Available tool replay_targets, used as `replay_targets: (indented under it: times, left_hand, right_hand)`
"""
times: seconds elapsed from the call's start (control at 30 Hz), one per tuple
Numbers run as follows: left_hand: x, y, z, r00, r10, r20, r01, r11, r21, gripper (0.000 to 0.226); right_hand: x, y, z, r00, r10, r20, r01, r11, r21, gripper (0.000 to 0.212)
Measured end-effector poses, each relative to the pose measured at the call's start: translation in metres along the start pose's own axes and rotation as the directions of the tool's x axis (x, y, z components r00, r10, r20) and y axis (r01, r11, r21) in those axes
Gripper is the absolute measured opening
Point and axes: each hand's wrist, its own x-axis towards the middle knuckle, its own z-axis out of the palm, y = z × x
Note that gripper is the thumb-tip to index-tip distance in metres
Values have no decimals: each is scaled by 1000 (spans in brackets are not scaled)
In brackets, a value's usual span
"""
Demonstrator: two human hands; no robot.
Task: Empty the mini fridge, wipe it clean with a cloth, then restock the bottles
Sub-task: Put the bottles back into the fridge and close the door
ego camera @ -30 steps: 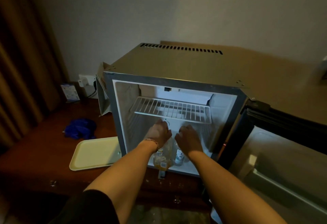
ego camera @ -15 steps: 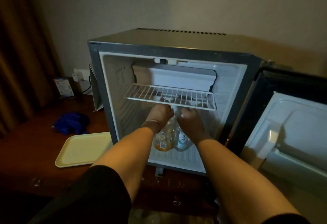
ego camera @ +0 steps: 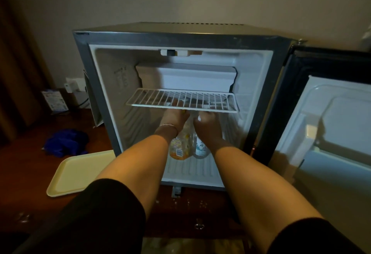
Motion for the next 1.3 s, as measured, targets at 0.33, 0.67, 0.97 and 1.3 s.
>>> replay_targets:
  times: [0.33,0.67,0.97,1.3]
  left_hand:
    - [-22,-8,-12,993,-112,-27,109,990,-89,40]
    - [-92,-3,-64,973,-24,228,11,998,58,70]
    - [-154,20,-122,958,-51,282,9,989,149,63]
    - [-232,92,-183,989,-21,143,-6,982,189,59]
  right_hand:
    - [-20,-20,-17,984,164,73,-150,974,-167,44]
    - [-63,-91,-79,860,355,367,-157,868,-471,72]
    - [-113,-137,-148,885,298,358,-84,858,-507,64]
    - [-168,-168,-252,966,7,259,120,874,-470,65]
